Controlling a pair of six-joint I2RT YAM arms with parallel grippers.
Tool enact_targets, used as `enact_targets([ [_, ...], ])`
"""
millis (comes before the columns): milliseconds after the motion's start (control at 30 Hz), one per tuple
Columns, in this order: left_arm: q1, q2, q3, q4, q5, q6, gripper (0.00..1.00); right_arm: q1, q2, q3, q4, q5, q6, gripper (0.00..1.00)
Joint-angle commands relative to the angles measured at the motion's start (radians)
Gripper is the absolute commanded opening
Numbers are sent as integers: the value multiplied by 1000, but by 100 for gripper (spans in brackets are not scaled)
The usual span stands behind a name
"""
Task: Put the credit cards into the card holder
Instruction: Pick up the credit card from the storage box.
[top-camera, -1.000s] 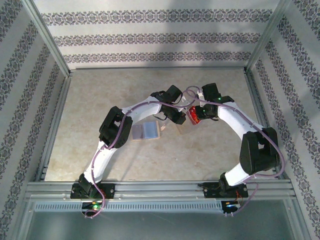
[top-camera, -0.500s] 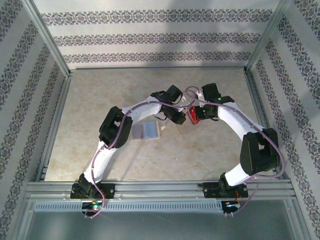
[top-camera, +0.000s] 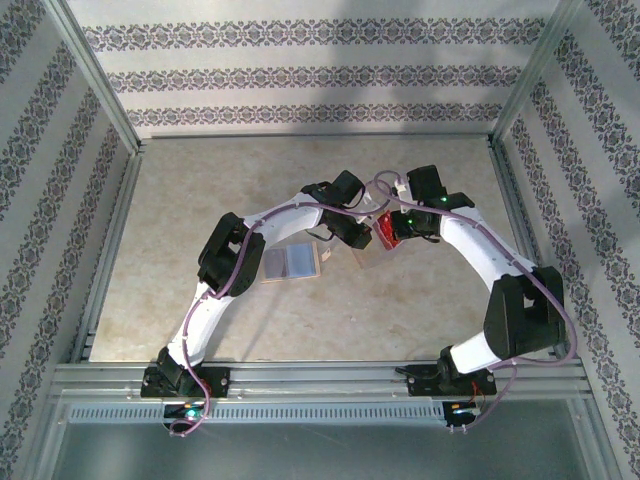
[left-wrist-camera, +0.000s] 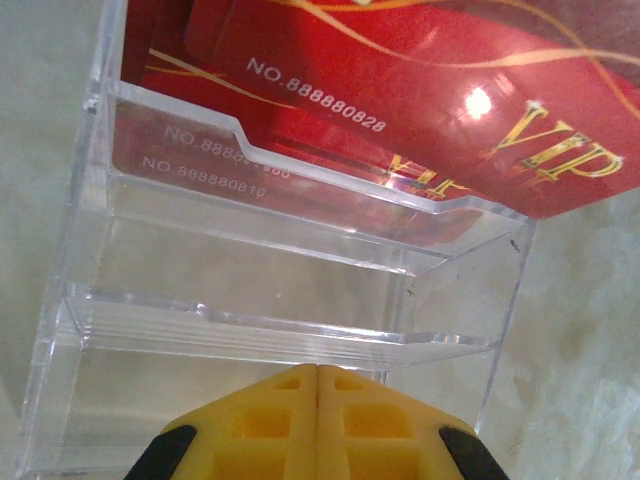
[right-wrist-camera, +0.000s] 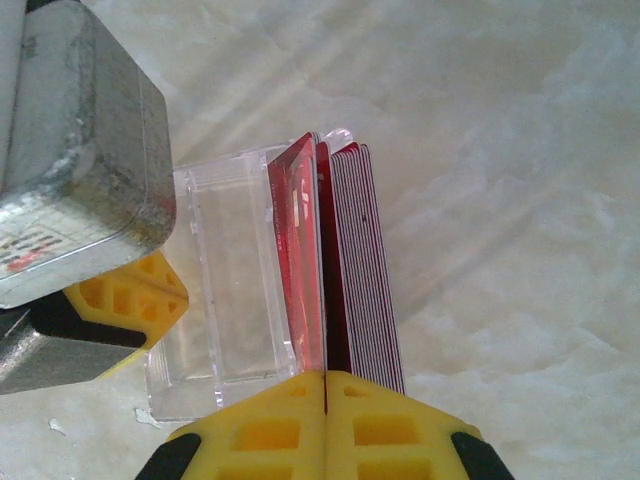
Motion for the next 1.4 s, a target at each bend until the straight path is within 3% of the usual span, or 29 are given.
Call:
enact_targets([
  [0,-3,34,-51,-118,-54,16,0,6,-38,2,-28,-27,9,0],
  [300,-3,8,-37,-118,-49,5,0,-39,-115,0,-35,-111,28,0],
  [500,-3,-45,-27,-120,-19,-15,14,-71,-178,2,-45,-147,45,0],
  [733,7,-213,-55,-128,3,-9,36,-171,-298,-56,64,-345,152,0],
  [833,25,-312,-119,-117,34,13,48,-196,-341,-117,189,-475,249,0],
  [1000,85,-507,-310,-27,106,18,59,-196,-377,-235,493,-661,478,0],
  [1200,209,-722,-479,74,237,36,74,-137,-363,-430,1033,-721,815,0],
  [1267,285,-766,-529,147,298,-22,74,-92,-353,-472,1172,-694,873,0],
  [1367,401,-815,-653,404,426,-252,74,-11,-346,-524,1360,-630,934,0],
])
